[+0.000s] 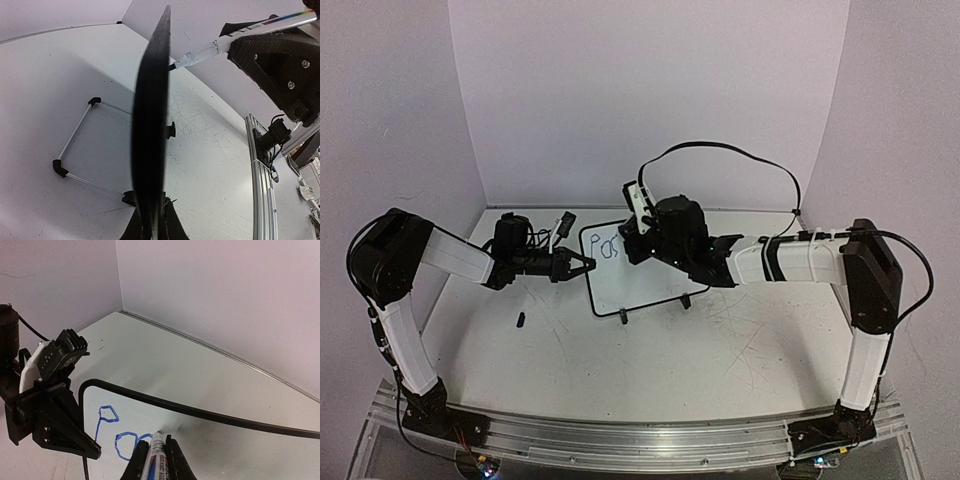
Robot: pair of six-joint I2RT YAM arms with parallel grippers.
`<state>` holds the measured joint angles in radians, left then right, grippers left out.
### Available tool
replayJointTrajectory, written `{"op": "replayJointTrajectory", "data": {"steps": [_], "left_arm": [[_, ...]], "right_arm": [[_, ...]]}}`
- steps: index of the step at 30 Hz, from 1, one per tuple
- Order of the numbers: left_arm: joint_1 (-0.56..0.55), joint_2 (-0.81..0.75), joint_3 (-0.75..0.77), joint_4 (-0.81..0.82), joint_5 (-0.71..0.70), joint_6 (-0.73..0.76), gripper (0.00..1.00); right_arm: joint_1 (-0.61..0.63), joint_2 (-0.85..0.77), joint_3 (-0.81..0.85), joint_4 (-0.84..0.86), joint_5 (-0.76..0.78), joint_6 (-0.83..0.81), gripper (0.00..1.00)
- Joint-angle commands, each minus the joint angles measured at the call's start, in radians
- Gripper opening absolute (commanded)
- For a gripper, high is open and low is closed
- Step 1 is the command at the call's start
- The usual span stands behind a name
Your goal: Write a sentence on the whiteboard
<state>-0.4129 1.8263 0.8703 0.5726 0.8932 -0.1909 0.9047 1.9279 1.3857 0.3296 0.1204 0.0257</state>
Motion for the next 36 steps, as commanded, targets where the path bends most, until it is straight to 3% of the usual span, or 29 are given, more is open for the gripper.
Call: {"op": "replayJointTrajectory", "data": {"steps": [1, 8, 36], "left_arm": [[0.008, -0.022, 0.023, -0.033, -0.085, 0.042, 0.0], [0.008, -0.021, 0.024, -0.034, -0.086, 0.042, 0.0], [0.008, -0.03, 0.021, -0.038, -0.088, 0.045, 0.0]], "right_arm": [[-0.003, -0.032, 0.0, 0.031, 0.012, -0.016, 0.0], [0.0, -0.103, -0.068, 0.059, -0.053, 0.03, 0.0], [-0.001, -0.002, -0.014, 0.042, 0.007, 0.014, 0.0]]}}
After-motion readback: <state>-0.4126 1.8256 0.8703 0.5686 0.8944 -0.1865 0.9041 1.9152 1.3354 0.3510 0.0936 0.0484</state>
